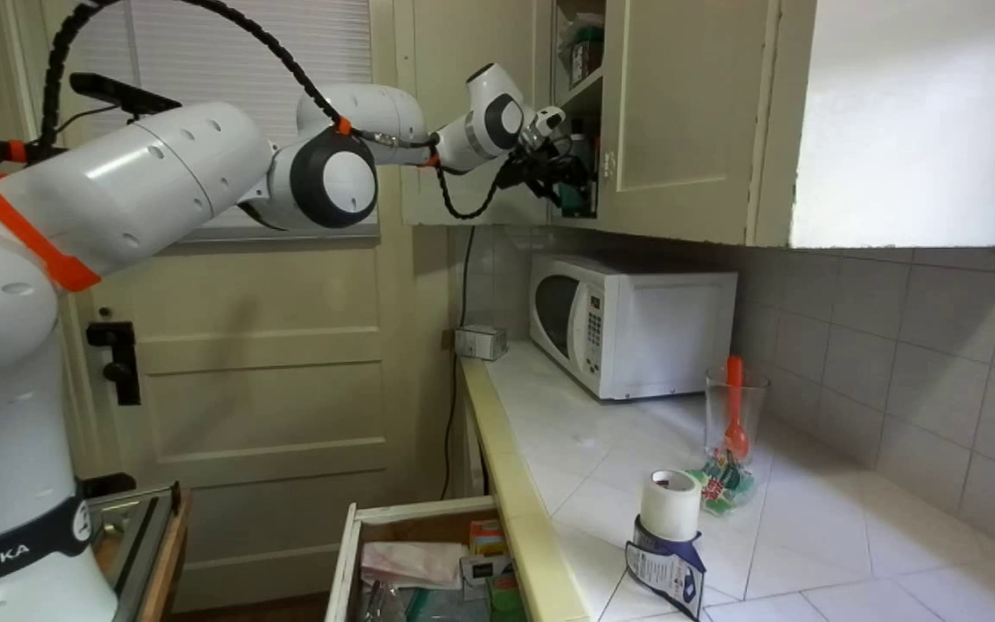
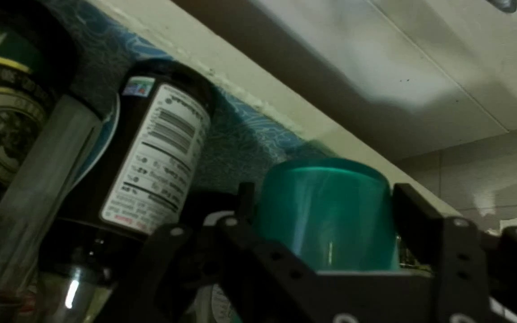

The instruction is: Put the cup inside the cupboard

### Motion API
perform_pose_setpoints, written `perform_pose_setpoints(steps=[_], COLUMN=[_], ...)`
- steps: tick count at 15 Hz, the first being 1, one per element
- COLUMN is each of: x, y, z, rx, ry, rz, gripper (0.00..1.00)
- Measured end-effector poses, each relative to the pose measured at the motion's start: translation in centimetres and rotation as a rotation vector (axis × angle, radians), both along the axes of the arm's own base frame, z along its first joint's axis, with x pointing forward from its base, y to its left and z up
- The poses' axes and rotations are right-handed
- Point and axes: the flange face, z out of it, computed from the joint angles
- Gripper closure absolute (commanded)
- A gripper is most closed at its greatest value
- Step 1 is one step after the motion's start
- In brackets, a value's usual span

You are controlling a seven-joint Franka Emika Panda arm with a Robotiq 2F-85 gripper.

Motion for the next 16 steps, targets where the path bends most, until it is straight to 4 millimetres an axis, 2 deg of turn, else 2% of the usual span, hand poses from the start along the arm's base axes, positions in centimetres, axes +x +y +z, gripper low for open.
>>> perform_pose_setpoints(steps=[1,2,7,16], x=[0.2,0.3,0.5,1.1], y=[-0.2,-0.4,-0.6,-0.6], z=[-0.1,-0.1,-0.3,-2.4], rx=[0.004,0.005,0.000,-0.008], ry=[-0.006,-0.009,-0.015,-0.006], rz=[0.002,0.002,-0.018,-0.044], gripper=[0.24,0.49,0.49,0.49])
